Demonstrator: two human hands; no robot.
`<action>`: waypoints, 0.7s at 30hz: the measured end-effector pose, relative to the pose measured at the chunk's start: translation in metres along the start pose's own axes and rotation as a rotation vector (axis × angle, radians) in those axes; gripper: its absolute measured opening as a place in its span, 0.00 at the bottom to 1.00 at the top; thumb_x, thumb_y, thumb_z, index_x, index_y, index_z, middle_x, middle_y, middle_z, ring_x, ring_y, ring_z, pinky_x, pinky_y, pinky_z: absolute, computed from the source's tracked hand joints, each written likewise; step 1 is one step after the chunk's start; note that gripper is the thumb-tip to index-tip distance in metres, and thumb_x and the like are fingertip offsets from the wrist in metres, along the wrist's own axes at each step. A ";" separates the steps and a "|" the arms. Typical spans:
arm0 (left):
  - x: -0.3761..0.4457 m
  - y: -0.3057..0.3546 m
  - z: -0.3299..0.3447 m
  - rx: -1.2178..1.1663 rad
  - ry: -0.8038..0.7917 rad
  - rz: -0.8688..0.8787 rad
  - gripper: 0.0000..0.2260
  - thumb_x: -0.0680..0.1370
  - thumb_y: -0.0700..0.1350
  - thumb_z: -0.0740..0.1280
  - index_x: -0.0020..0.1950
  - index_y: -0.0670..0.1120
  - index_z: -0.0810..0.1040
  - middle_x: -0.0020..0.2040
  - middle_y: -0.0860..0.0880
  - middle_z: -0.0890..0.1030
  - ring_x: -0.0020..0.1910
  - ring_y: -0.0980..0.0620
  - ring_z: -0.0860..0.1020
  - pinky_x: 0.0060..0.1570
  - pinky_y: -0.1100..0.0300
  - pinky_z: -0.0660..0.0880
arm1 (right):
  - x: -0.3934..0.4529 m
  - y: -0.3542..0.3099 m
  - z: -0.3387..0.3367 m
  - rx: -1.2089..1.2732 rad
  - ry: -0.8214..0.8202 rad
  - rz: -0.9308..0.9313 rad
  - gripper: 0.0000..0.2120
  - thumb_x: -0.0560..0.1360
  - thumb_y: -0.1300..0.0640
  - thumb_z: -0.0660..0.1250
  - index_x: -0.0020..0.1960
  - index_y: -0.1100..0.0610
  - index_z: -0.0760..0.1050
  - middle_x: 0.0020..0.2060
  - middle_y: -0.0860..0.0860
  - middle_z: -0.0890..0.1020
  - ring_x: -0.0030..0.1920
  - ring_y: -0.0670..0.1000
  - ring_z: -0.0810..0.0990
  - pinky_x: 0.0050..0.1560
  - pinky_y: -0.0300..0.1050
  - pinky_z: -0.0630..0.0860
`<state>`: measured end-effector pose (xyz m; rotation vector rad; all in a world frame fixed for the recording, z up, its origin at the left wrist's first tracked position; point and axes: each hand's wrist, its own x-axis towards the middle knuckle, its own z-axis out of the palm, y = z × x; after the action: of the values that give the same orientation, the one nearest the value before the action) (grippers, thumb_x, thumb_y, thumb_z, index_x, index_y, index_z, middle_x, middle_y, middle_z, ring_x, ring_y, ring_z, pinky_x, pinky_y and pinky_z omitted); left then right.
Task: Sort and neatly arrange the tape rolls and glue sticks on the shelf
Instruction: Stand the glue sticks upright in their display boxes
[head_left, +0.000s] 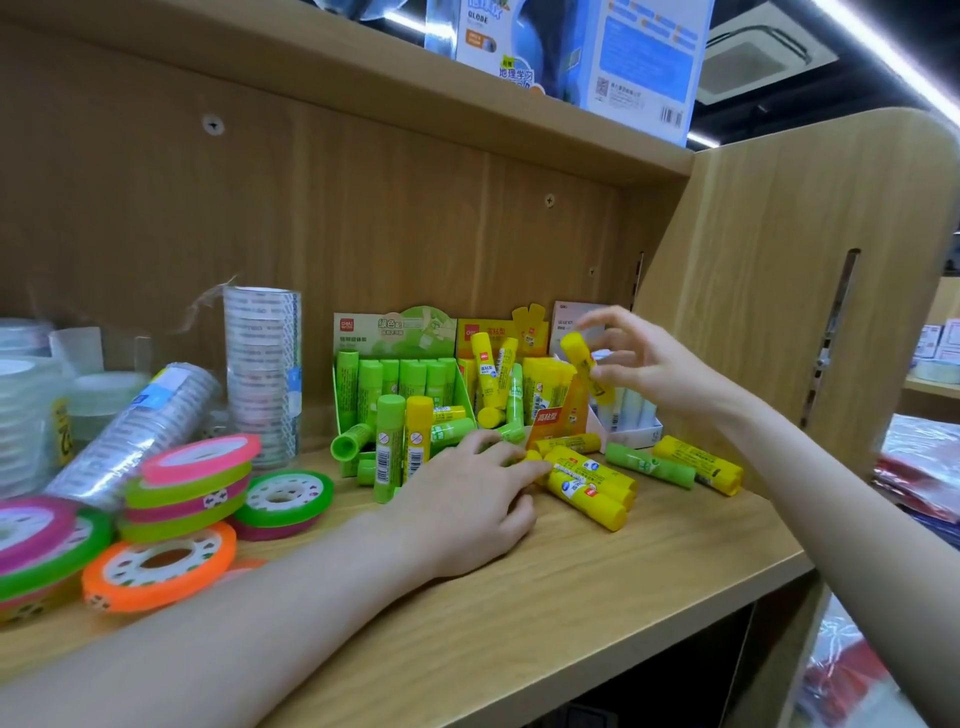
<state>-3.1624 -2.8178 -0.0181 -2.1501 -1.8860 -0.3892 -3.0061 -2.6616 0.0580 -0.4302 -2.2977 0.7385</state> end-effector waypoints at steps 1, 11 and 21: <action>0.000 0.000 0.000 0.001 -0.001 0.000 0.21 0.81 0.52 0.52 0.75 0.56 0.58 0.74 0.54 0.62 0.73 0.52 0.53 0.70 0.55 0.59 | 0.004 -0.001 0.001 0.024 0.046 -0.008 0.20 0.75 0.71 0.63 0.57 0.49 0.69 0.48 0.50 0.78 0.45 0.48 0.81 0.47 0.43 0.79; -0.001 0.000 0.001 0.003 0.001 -0.003 0.21 0.81 0.51 0.51 0.75 0.56 0.58 0.74 0.53 0.61 0.73 0.52 0.53 0.71 0.54 0.58 | 0.031 0.019 0.035 -0.522 0.274 0.016 0.13 0.70 0.60 0.73 0.50 0.61 0.71 0.43 0.53 0.78 0.43 0.52 0.77 0.44 0.40 0.71; 0.000 -0.002 0.003 0.020 0.011 0.004 0.21 0.81 0.52 0.52 0.74 0.56 0.58 0.74 0.53 0.62 0.73 0.52 0.53 0.70 0.54 0.59 | 0.031 0.018 0.038 -0.803 0.244 0.132 0.08 0.75 0.53 0.68 0.41 0.54 0.70 0.49 0.55 0.78 0.58 0.56 0.69 0.56 0.51 0.65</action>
<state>-3.1642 -2.8159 -0.0210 -2.1340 -1.8709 -0.3790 -3.0523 -2.6473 0.0396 -0.9733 -2.2580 -0.2172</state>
